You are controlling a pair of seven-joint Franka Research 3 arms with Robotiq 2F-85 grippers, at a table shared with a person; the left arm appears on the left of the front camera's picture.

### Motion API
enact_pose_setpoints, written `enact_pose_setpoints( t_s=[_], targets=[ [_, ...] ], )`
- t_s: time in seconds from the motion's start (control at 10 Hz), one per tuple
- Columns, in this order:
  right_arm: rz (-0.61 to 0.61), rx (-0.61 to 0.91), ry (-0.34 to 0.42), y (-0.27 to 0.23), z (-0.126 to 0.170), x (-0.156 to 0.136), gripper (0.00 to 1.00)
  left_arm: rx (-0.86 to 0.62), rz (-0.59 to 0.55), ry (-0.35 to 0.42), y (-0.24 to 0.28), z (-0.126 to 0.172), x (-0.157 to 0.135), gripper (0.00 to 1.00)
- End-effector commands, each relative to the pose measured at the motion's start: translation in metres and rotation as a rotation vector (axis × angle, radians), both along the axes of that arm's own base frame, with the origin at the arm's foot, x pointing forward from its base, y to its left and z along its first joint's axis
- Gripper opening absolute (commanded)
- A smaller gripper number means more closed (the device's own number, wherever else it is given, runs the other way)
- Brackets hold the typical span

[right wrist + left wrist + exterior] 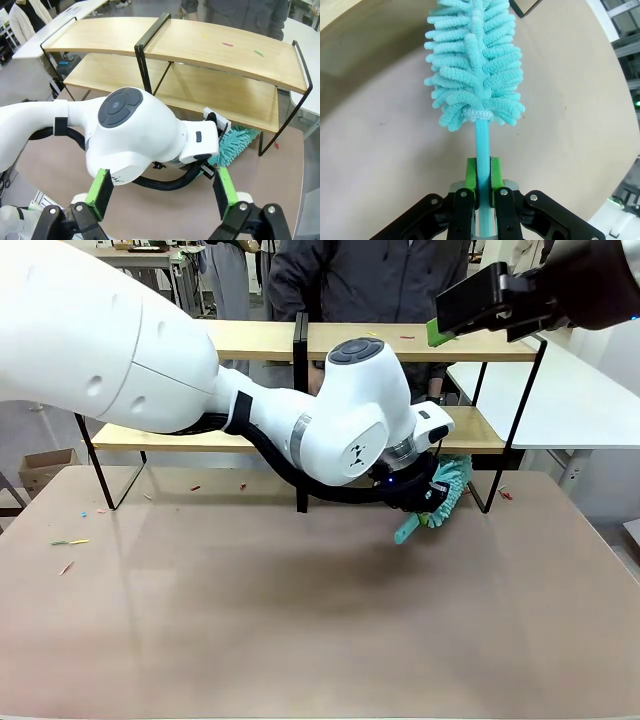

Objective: Clean the shelves.
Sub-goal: Clean a randomly selected level of the Shelf with the Duster.

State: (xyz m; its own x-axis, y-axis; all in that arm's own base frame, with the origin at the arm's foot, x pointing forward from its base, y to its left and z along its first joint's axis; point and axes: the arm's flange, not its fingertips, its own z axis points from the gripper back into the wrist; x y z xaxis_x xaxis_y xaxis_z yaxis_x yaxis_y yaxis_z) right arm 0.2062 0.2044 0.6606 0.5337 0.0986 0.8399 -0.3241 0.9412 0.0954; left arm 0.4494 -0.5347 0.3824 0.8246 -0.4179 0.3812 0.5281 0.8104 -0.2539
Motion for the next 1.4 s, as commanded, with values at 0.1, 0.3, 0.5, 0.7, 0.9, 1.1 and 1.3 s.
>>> enact_pose_setpoints(
  t_s=[0.1, 0.3, 0.5, 0.7, 0.9, 1.1, 1.3],
  targets=[
    [-0.003, 0.006, 0.001, -0.001, -0.001, 0.0, 1.0, 0.044, 0.0, 0.028, -0.011, 0.0, 0.012, 0.12],
    [-0.003, 0.006, 0.001, -0.001, -0.001, 0.0, 1.0, 0.061, -0.077, 0.084, -0.008, -0.002, 0.01, 0.12],
    [-0.003, 0.006, 0.001, -0.001, -0.001, 0.0, 1.0, 0.067, -0.139, 0.131, 0.001, 0.0, 0.005, 0.12],
    [-0.003, 0.006, 0.001, -0.001, -0.001, 0.0, 1.0, 0.147, -0.188, 0.166, 0.02, 0.0, -0.008, 0.12],
    [-0.003, 0.006, 0.001, -0.001, -0.001, 0.0, 1.0, 0.261, -0.212, 0.165, 0.041, -0.005, -0.034, 0.12],
    [-0.003, 0.006, 0.001, -0.001, -0.001, 0.0, 1.0, 0.354, -0.391, 0.206, 0.066, -0.008, -0.067, 0.12],
    [-0.003, 0.006, 0.001, -0.001, -0.001, 0.0, 1.0, 0.384, -0.638, 0.269, 0.086, -0.006, -0.088, 0.12]
  ],
)
